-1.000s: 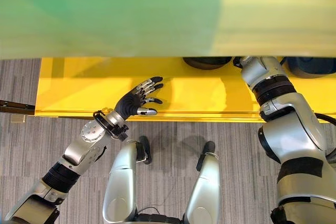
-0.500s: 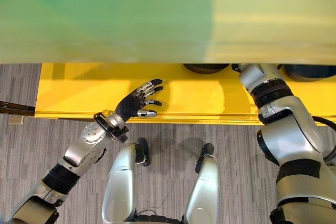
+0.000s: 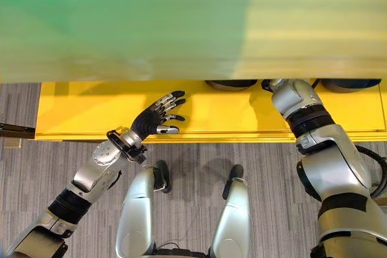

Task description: Move parts from the plastic box to the shelf.

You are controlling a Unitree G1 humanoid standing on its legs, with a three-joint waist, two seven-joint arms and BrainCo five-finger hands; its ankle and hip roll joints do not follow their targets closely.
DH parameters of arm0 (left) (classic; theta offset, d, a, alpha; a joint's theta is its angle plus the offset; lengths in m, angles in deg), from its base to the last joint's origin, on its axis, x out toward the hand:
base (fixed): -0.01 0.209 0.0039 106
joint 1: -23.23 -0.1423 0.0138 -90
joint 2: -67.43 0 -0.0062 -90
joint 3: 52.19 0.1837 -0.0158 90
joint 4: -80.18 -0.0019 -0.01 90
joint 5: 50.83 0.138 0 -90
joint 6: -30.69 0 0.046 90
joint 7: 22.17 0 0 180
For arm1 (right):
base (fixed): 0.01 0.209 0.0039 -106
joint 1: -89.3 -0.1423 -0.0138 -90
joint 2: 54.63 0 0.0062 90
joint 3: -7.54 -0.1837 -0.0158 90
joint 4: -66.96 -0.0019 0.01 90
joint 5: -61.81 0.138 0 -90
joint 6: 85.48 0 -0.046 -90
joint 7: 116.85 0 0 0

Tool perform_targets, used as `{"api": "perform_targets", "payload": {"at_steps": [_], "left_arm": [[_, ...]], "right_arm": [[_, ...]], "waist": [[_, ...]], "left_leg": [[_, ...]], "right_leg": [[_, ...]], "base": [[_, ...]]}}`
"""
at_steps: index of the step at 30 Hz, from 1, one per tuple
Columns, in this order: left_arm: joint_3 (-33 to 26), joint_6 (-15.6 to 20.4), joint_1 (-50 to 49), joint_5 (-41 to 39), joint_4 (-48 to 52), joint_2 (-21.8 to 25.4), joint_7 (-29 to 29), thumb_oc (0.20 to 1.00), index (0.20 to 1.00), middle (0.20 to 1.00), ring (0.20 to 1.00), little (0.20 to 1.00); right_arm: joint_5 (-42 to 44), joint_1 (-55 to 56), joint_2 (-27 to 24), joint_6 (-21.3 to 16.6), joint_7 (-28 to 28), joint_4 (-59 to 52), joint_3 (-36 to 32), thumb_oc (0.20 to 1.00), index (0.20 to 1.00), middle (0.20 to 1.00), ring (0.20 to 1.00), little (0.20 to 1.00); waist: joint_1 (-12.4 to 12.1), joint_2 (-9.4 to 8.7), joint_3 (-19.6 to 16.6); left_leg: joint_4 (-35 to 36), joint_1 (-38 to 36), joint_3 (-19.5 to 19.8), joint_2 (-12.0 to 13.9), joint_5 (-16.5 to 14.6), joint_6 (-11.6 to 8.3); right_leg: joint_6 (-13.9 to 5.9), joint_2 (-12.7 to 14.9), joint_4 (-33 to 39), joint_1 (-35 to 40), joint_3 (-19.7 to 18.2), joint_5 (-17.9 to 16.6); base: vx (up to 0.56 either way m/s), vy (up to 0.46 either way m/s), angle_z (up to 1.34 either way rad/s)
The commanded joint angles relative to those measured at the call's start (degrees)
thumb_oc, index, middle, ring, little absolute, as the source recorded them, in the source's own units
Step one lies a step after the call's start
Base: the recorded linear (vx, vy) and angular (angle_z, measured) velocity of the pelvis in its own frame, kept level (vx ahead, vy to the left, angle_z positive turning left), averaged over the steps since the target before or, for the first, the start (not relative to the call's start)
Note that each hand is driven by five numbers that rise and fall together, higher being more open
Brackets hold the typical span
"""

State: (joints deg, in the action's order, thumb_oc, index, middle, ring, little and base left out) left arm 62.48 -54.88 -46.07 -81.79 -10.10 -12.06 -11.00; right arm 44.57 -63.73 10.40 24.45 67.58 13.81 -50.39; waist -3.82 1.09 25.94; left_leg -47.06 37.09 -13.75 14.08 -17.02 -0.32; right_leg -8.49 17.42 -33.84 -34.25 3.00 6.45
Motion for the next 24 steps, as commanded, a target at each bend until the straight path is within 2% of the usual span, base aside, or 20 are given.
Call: {"api": "perform_targets", "payload": {"at_steps": [1, 10, 14, 15, 16, 24], "left_arm": [[3.1, -3.1, -5.2, -0.1, -3.3, 0.6, -1.9, 1.0, 1.0, 1.0, 1.0, 1.0], [3.2, -3.1, -5.2, -0.2, -3.4, 0.7, -2.0, 1.0, 1.0, 1.0, 1.0, 1.0], [3.1, -3.1, -5.0, -0.3, -3.5, 0.4, -2.1, 1.0, 1.0, 1.0, 1.0, 1.0], [3.1, -3.2, -4.9, -0.5, -3.6, 0.3, -2.1, 1.0, 1.0, 1.0, 1.0, 1.0], [3.1, -3.2, -4.8, -0.5, -3.8, 0.2, -2.1, 1.0, 1.0, 1.0, 1.0, 1.0], [3.3, -3.1, -5.4, -0.7, -3.5, 0.0, -2.6, 1.0, 1.0, 1.0, 1.0, 1.0]], "right_arm": [[-0.1, 6.5, 0.7, 2.9, 2.8, 3.7, 2.7, 0.2, 0.2, 0.2, 0.2, 0.2], [-1.1, 7.2, 0.5, 3.1, 2.8, 3.2, 2.5, 0.2, 0.2, 0.2, 0.2, 0.2], [-0.9, 8.0, 0.8, 3.6, -0.6, 3.4, 2.0, 0.2, 0.2, 0.2, 0.2, 0.2], [-0.8, 7.8, 0.8, 3.5, -1.9, 3.9, 1.8, 0.649, 0.649, 0.649, 0.649, 0.649], [-0.7, 7.4, 1.0, 3.4, -3.2, 4.5, 1.4, 1.0, 1.0, 1.0, 1.0, 1.0], [-3.0, 6.9, 0.4, 3.9, -3.4, 5.1, 0.5, 1.0, 1.0, 1.0, 1.0, 1.0]], "waist": [[-0.8, 1.54, 3.9], [-0.8, 1.64, 3.9], [-0.6, 1.74, 3.9], [-0.6, 1.84, 3.9], [-0.7, 1.93, 3.9], [-0.7, 2.38, 3.9]], "left_leg": [[6.4, -2.8, 2.9, -1.9, 2.5, 0.24], [6.5, -2.9, 2.8, -2.0, 2.5, 0.29], [6.5, -2.9, 2.8, -2.0, 2.5, 0.38], [6.3, -2.9, 2.8, -2.1, 2.4, 0.43], [6.2, -2.7, 2.8, -2.0, 2.3, 0.47], [6.1, -2.5, 2.9, -2.3, 2.2, 0.41]], "right_leg": [[3.69, -2.9, -12.3, -2.9, 5.1, 5.8], [3.7, -2.9, -12.4, -2.7, 5.2, 5.9], [3.75, -2.8, -12.5, -2.7, 5.1, 5.9], [3.78, -2.8, -12.6, -2.8, 5.0, 5.9], [3.81, -2.8, -12.7, -3.0, 5.0, 5.9], [3.78, -2.7, -13.1, -3.2, 5.0, 6.1]], "base": [[0.0, 0.0, 0.0], [0.0, 0.0, 0.0], [0.0, 0.0, 0.0], [0.0, 0.0, 0.0], [0.0, 0.0, 0.0], [0.0, 0.0, 0.0]]}}
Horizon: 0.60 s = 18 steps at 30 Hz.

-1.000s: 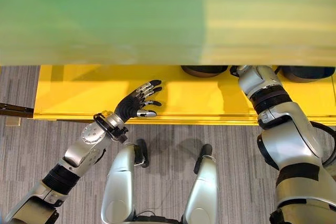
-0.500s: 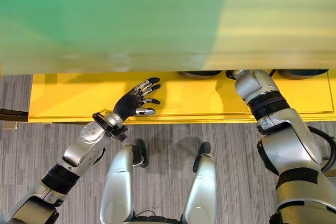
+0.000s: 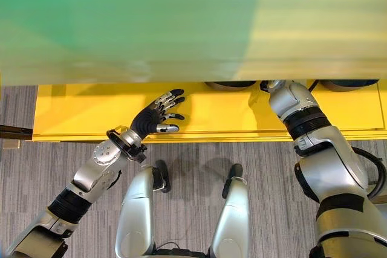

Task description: Move parts from the plastic box to the shelf.

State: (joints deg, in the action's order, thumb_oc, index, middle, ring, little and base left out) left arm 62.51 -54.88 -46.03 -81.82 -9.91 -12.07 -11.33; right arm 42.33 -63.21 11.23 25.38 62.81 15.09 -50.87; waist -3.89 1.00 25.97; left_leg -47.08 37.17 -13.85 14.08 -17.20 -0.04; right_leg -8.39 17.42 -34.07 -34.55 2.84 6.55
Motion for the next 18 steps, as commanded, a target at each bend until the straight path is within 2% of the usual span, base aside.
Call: {"api": "perform_targets", "payload": {"at_steps": [1, 13, 17, 18], "left_arm": [[3.2, -3.1, -5.8, -0.8, -3.5, 0.1, -2.2, 1.0, 1.0, 1.0, 1.0, 1.0], [2.7, -3.1, -6.8, -1.1, -3.3, -0.2, -2.2, 1.0, 1.0, 1.0, 1.0, 1.0], [2.6, -3.2, -7.4, -1.2, -2.9, -0.6, -3.0, 1.0, 1.0, 1.0, 1.0, 1.0], [2.4, -3.1, -7.4, -1.3, -2.9, -0.6, -3.0, 1.0, 1.0, 1.0, 1.0, 1.0]], "right_arm": [[-0.8, 6.6, -0.8, 3.3, 1.3, 3.5, 0.9, 1.0, 1.0, 1.0, 1.0, 1.0], [1.7, 8.1, -2.1, 2.9, -4.9, -1.2, -1.7, 1.0, 1.0, 1.0, 1.0, 1.0], [3.4, 9.3, -2.8, 3.0, -10.3, -5.3, -3.1, 1.0, 1.0, 1.0, 1.0, 1.0], [4.0, 9.5, -2.9, 2.6, -9.7, -6.6, -3.8, 1.0, 1.0, 1.0, 1.0, 1.0]], "waist": [[-0.6, 2.52, 3.8], [0.0, 2.22, 3.8], [0.5, 2.11, 3.8], [0.7, 2.1, 3.8]], "left_leg": [[6.3, -2.8, 2.8, -2.4, 2.3, 0.2], [7.9, -3.7, 2.5, -2.2, 3.0, 0.17], [8.1, -4.0, 2.3, -2.2, 3.0, 0.2], [8.0, -3.9, 2.3, -2.2, 3.0, 0.21]], "right_leg": [[3.68, -2.7, -12.7, -2.8, 5.1, 6.1], [3.67, -3.1, -11.4, -2.0, 5.0, 5.9], [3.71, -3.3, -11.3, -1.8, 4.8, 6.0], [3.74, -3.3, -11.5, -2.0, 4.8, 6.1]], "base": [[0.0, 0.0, 0.0], [0.0, 0.0, 0.0], [0.0, 0.0, 0.0], [0.0, 0.0, 0.0]]}}
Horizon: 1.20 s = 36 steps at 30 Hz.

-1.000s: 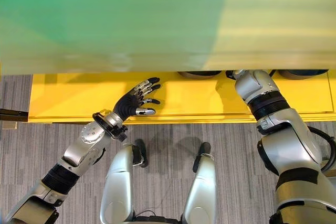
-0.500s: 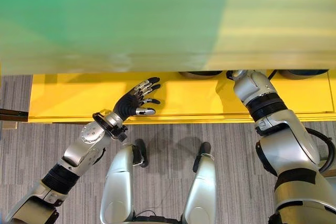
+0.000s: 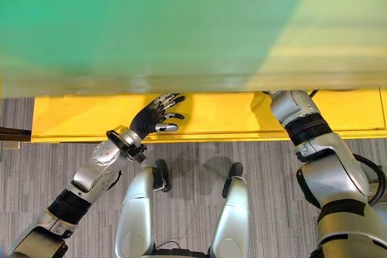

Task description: Move parts from the plastic box to the shelf.

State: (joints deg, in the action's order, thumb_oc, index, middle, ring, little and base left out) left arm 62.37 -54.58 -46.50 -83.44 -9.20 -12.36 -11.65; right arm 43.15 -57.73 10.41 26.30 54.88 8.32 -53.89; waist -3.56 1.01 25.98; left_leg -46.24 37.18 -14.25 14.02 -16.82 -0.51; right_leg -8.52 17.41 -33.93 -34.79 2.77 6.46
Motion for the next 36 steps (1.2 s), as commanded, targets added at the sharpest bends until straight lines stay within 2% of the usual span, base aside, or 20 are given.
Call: {"api": "perform_targets", "payload": {"at_steps": [1, 10, 11, 15, 22, 30, 36], "left_arm": [[2.6, -3.2, -7.0, 0.2, -3.8, -0.3, -2.7, 1.0, 1.0, 1.0, 1.0, 1.0], [1.4, -3.0, -9.1, 0.5, -2.9, -0.8, -3.3, 1.0, 1.0, 1.0, 1.0, 1.0], [1.0, -2.7, -9.9, 0.5, -2.7, -0.9, -3.3, 1.0, 1.0, 1.0, 1.0, 1.0], [0.9, -2.6, -10.6, 0.8, -2.5, -1.2, -3.8, 1.0, 1.0, 1.0, 1.0, 1.0], [0.6, -2.0, -11.1, 1.1, -2.9, -1.9, -4.1, 1.0, 1.0, 1.0, 1.0, 1.0], [0.1, -2.2, -11.5, 1.4, -2.6, -2.0, -4.8, 1.0, 1.0, 1.0, 1.0, 1.0], [-0.3, -2.1, -11.4, 1.8, -3.0, -2.6, -5.2, 1.0, 1.0, 1.0, 1.0, 1.0]], "right_arm": [[3.6, 4.3, -2.1, 1.7, -1.8, -0.7, -1.2, 1.0, 1.0, 1.0, 1.0, 1.0], [6.2, 9.0, -3.9, 2.4, -0.7, -16.9, -5.8, 1.0, 1.0, 1.0, 1.0, 1.0], [6.7, 10.8, -4.2, 3.1, -0.4, -21.3, -7.1, 1.0, 1.0, 1.0, 1.0, 1.0], [8.4, 13.2, -4.4, 2.6, -1.5, -26.5, -9.1, 1.0, 1.0, 1.0, 1.0, 1.0], [13.5, 14.9, -4.5, -0.4, -4.3, -32.0, -12.0, 1.0, 1.0, 1.0, 1.0, 1.0], [16.1, 16.6, -4.7, -1.4, -5.9, -37.7, -15.6, 1.0, 1.0, 1.0, 1.0, 1.0], [18.6, 18.5, -4.4, -4.0, -7.6, -40.6, -17.6, 1.0, 1.0, 1.0, 1.0, 1.0]], "waist": [[0.5, 2.08, 3.8], [2.0, 1.47, 3.8], [2.5, 1.21, 3.8], [3.2, 0.87, 3.8], [3.9, 0.58, 3.8], [4.7, 0.34, 3.8], [5.3, -0.05, 3.8]], "left_leg": [[7.1, -3.9, 2.6, -2.1, 2.6, 0.68], [6.9, -4.6, 1.9, -2.1, 2.2, 0.66], [6.7, -4.9, 1.7, -2.2, 2.0, 0.72], [6.2, -5.1, 1.5, -2.2, 1.5, 0.87], [6.3, -6.2, 1.1, -2.2, 1.2, 0.95], [6.8, -8.2, 0.4, -2.1, 0.9, 0.93], [7.1, -10.0, 0.1, -1.6, 1.1, 0.69]], "right_leg": [[3.87, -3.3, -11.7, -1.8, 4.8, 6.1], [4.19, -3.5, -12.5, -1.5, 4.2, 7.2], [4.37, -3.6, -12.9, -1.3, 4.1, 7.6], [4.66, -3.7, -13.7, -1.2, 3.7, 8.3], [4.73, -4.0, -13.4, -0.3, 3.2, 8.4], [4.66, -4.3, -12.5, 1.3, 2.9, 8.4], [4.72, -4.4, -12.2, 3.1, 2.6, 8.5]], "base": [[0.01, 0.027, -0.04], [0.01, 0.014, -0.02], [0.03, 0.041, 0.0], [0.01, 0.016, 0.0], [0.0, 0.006, -0.02], [-0.01, 0.003, -0.02], [0.0, 0.0, -0.01]]}}
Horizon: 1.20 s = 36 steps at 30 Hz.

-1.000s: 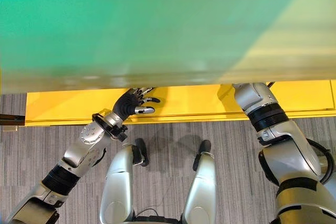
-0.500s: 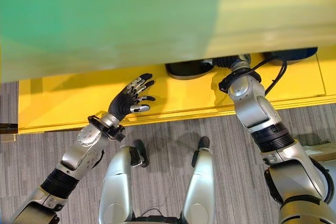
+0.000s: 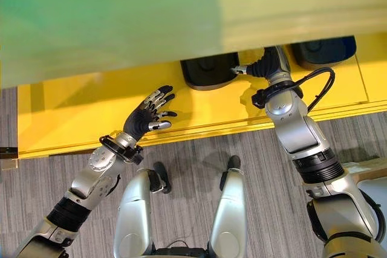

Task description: Move parts from the plastic box to the shelf.

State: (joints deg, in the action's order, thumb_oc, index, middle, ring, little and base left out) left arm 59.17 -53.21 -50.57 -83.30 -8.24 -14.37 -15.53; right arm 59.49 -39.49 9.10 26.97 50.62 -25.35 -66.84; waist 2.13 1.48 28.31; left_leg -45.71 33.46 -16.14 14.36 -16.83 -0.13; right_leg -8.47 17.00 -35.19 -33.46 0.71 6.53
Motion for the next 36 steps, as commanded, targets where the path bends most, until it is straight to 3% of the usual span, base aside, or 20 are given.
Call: {"api": "perform_targets", "payload": {"at_steps": [1, 8, 12, 15, 16, 19, 23, 29, 33, 34, 36], "left_arm": [[2.9, -3.5, -7.5, 1.6, -3.9, -0.6, -1.4, 1.0, 1.0, 1.0, 1.0, 1.0], [1.2, -3.6, -8.3, 1.7, -5.5, -0.7, -1.6, 1.0, 1.0, 1.0, 1.0, 1.0], [-2.1, -3.0, -10.3, 1.2, -7.4, -1.4, -4.3, 1.0, 1.0, 1.0, 1.0, 1.0], [-5.5, -1.9, -12.9, 0.5, -10.2, -2.6, -7.9, 1.0, 1.0, 1.0, 1.0, 1.0], [-7.1, -2.4, -14.7, 0.8, -11.2, -3.5, -8.0, 1.0, 1.0, 1.0, 1.0, 1.0], [-9.7, -3.9, -18.4, 2.5, -11.7, -4.2, -6.9, 1.0, 1.0, 1.0, 1.0, 1.0], [-11.4, -4.9, -21.5, 3.2, -11.3, -3.8, -5.6, 1.0, 1.0, 1.0, 1.0, 1.0], [-13.1, -6.0, -27.4, 2.6, -10.9, -3.6, -5.0, 1.0, 1.0, 1.0, 1.0, 1.0], [-13.1, -8.5, -30.3, 3.8, -10.9, -3.2, -1.7, 1.0, 1.0, 1.0, 1.0, 1.0], [-12.1, -10.7, -30.6, 6.1, -11.1, -2.9, -3.0, 1.0, 1.0, 1.0, 1.0, 1.0], [-11.5, -12.2, -30.6, 5.2, -11.7, -2.6, -4.9, 1.0, 1.0, 1.0, 1.0, 1.0]], "right_arm": [[2.8, 0.5, -3.1, -5.0, -3.7, -7.3, -4.9, 1.0, 1.0, 1.0, 1.0, 1.0], [4.6, 3.3, -1.4, -5.8, -0.9, -10.1, -6.9, 1.0, 1.0, 1.0, 1.0, 1.0], [4.1, 13.1, 1.3, -5.4, 3.5, -13.4, -7.8, 1.0, 1.0, 1.0, 1.0, 1.0], [5.5, 22.5, 4.1, -10.5, 7.2, -15.1, -8.6, 1.0, 1.0, 1.0, 1.0, 1.0], [8.6, 26.8, 5.1, -14.4, 9.7, -15.9, -9.1, 1.0, 1.0, 1.0, 1.0, 1.0], [14.2, 33.8, 7.7, -15.6, 12.4, -15.9, -10.1, 1.0, 1.0, 1.0, 1.0, 1.0], [14.5, 38.3, 9.3, -17.9, 13.8, -14.8, -10.2, 1.0, 1.0, 1.0, 1.0, 1.0], [14.3, 44.7, 10.4, -18.2, 17.7, -14.0, -9.7, 1.0, 1.0, 1.0, 1.0, 1.0], [21.2, 46.1, 9.6, -19.2, 20.0, -12.5, -9.3, 1.0, 1.0, 1.0, 1.0, 1.0], [30.7, 45.1, 10.0, -19.1, 23.0, -11.6, -8.5, 1.0, 1.0, 1.0, 1.0, 1.0], [32.5, 44.5, 10.8, -17.8, 23.3, -10.3, -7.9, 1.0, 1.0, 1.0, 1.0, 1.0]], "waist": [[-0.3, -0.55, 1.5], [0.1, -1.05, 1.5], [1.4, -1.78, 1.5], [2.2, -2.28, 0.0], [2.5, -2.3, -1.7], [3.0, -2.26, -5.2], [3.1, -2.0, -7.3], [2.7, -1.98, -9.8], [1.7, -2.01, -11.2], [1.1, -1.87, -11.3], [0.8, -1.88, -11.3]], "left_leg": [[6.8, -6.7, 1.9, -1.9, 1.2, 0.23], [12.0, -12.5, 1.1, -1.5, 3.9, -0.92], [17.1, -18.0, 0.0, -0.8, 6.8, -1.89], [22.5, -22.0, -1.1, -0.6, 9.5, -2.75], [26.5, -24.4, -1.8, -0.4, 11.5, -3.49], [34.0, -28.4, -3.4, -0.5, 15.7, -4.33], [39.0, -31.7, -3.6, -0.9, 17.4, -4.96], [42.4, -34.2, -3.5, 0.0, 19.2, -5.99], [42.8, -35.7, -4.2, 0.7, 19.3, -6.44], [42.3, -35.7, -3.9, 0.3, 18.8, -6.28], [42.1, -35.9, -3.6, -0.4, 18.3, -5.97]], "right_leg": [[4.68, -4.0, -10.8, 2.2, 4.7, 8.5], [4.45, -4.5, -6.9, 7.6, 5.4, 7.8], [4.11, -4.8, -2.7, 12.5, 6.0, 6.4], [3.69, -5.1, 3.3, 16.3, 6.5, 4.3], [3.37, -5.2, 7.7, 19.0, 7.0, 2.9], [2.82, -5.7, 17.5, 23.7, 8.2, -1.5], [1.92, -5.9, 23.3, 27.2, 8.7, -3.6], [1.44, -5.4, 26.8, 30.0, 9.7, -5.0], [1.0, -4.5, 28.4, 31.9, 12.1, -5.8], [0.62, -4.1, 29.1, 32.4, 12.5, -6.4], [0.03, -3.6, 29.8, 32.8, 12.6, -7.0]], "base": [[-0.01, -0.02, -0.03], [0.01, -0.036, -0.05], [0.06, -0.044, 0.0], [0.11, -0.077, 0.0], [0.2, -0.108, -0.06], [0.15, -0.092, 0.1], [0.11, 0.005, -0.01], [0.08, 0.018, 0.01], [0.03, 0.102, 0.04], [-0.02, 0.225, 0.03], [-0.02, 0.211, 0.02]]}}
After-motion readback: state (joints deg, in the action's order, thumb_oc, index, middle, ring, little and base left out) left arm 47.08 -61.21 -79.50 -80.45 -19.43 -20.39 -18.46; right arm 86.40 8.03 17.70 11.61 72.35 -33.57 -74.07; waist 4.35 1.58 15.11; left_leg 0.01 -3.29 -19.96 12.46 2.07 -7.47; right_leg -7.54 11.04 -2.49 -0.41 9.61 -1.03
